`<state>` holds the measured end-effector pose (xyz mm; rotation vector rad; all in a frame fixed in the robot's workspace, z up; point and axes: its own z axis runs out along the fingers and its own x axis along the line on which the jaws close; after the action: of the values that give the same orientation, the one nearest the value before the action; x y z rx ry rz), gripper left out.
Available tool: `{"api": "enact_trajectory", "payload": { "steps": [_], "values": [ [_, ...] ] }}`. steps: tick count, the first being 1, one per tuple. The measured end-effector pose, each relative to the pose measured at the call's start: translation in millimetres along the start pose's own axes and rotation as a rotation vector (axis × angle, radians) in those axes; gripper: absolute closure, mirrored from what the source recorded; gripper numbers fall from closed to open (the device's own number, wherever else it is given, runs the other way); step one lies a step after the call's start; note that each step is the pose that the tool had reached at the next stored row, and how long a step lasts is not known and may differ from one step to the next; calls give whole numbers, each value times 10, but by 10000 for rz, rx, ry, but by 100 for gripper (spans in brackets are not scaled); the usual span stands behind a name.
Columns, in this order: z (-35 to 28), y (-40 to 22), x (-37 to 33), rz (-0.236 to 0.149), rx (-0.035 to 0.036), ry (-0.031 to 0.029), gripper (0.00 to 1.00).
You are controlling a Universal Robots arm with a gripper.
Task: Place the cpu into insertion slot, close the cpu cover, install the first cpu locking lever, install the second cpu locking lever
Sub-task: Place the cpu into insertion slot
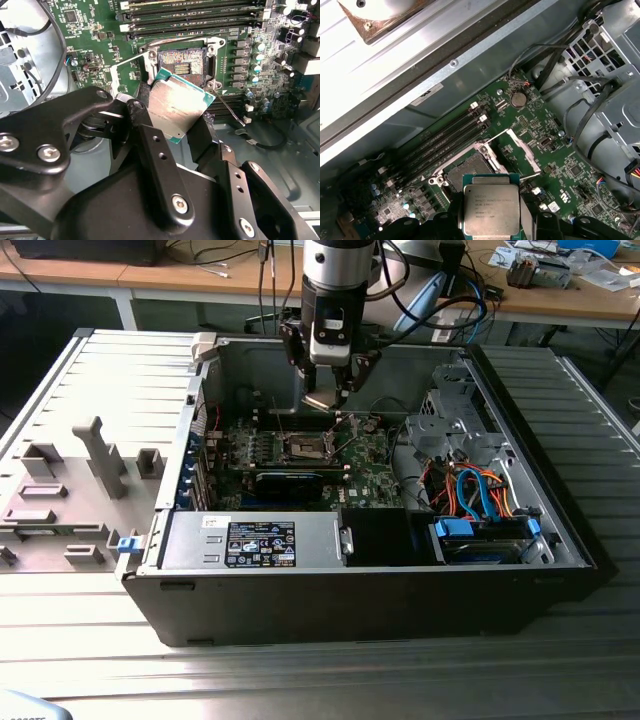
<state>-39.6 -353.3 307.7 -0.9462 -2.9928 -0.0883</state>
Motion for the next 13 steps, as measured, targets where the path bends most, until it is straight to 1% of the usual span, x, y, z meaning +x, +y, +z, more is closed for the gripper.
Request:
{"api": "enact_trajectory", "payload": {
  "steps": [13],
  "values": [
    [8,0,0,213,-4,-11,46]
  ]
}}
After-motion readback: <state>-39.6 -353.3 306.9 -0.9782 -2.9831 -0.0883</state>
